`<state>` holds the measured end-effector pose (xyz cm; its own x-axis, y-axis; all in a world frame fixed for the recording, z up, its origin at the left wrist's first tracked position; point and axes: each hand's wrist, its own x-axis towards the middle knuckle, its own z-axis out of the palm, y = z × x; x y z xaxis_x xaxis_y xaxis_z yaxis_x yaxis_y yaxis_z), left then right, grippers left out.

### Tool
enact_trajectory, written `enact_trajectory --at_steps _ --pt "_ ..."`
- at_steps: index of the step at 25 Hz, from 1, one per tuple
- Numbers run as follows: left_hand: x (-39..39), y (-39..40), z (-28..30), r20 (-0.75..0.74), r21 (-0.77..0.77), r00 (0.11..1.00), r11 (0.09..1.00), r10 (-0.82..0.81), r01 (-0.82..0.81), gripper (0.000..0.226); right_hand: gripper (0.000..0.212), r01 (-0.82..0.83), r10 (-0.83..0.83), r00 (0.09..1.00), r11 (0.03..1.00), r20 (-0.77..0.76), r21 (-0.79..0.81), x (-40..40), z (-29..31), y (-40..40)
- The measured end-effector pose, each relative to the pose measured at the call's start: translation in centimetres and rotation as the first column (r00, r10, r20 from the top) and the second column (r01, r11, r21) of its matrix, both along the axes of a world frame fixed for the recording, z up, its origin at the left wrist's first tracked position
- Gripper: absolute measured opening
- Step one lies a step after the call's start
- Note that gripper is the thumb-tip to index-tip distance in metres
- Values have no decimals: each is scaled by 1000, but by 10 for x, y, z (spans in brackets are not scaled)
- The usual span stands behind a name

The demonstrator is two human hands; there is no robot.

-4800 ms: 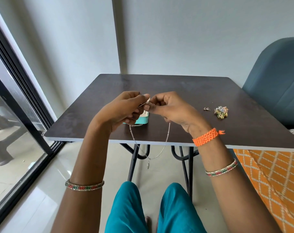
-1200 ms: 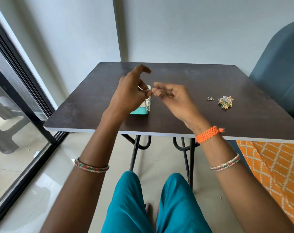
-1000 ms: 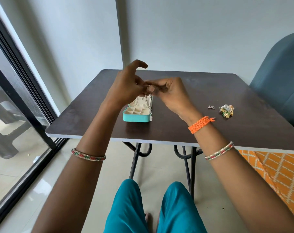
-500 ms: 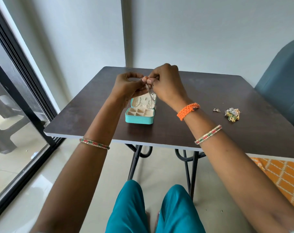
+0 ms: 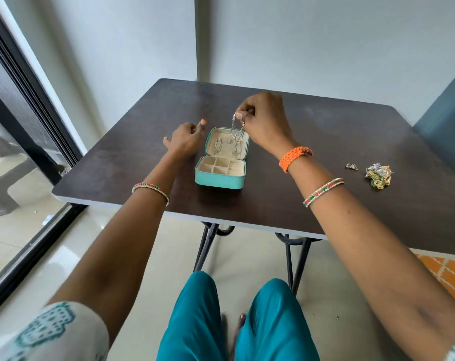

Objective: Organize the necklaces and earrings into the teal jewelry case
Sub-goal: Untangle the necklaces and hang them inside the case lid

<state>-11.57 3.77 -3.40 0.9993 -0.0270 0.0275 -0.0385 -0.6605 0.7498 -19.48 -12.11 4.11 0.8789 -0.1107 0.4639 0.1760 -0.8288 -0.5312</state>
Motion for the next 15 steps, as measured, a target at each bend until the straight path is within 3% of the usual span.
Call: enact_trajectory --at_steps 3,6,11,15 --pt "5 -6 -17 -34 51 999 998 -29 31 57 11 2 -2 1000 1000 -1 27 4 -6 -4" --pt "2 -8 -28 87 72 994 995 -70 64 44 9 3 -3 1000 999 2 52 6 -6 -4" --pt "2 -4 -35 176 -167 983 983 -51 81 33 9 18 -20 999 995 27 103 3 -7 -6" --pt "-2 -2 -36 199 -436 978 888 -66 149 34 7 3 -6 1000 993 24 115 4 -6 0"
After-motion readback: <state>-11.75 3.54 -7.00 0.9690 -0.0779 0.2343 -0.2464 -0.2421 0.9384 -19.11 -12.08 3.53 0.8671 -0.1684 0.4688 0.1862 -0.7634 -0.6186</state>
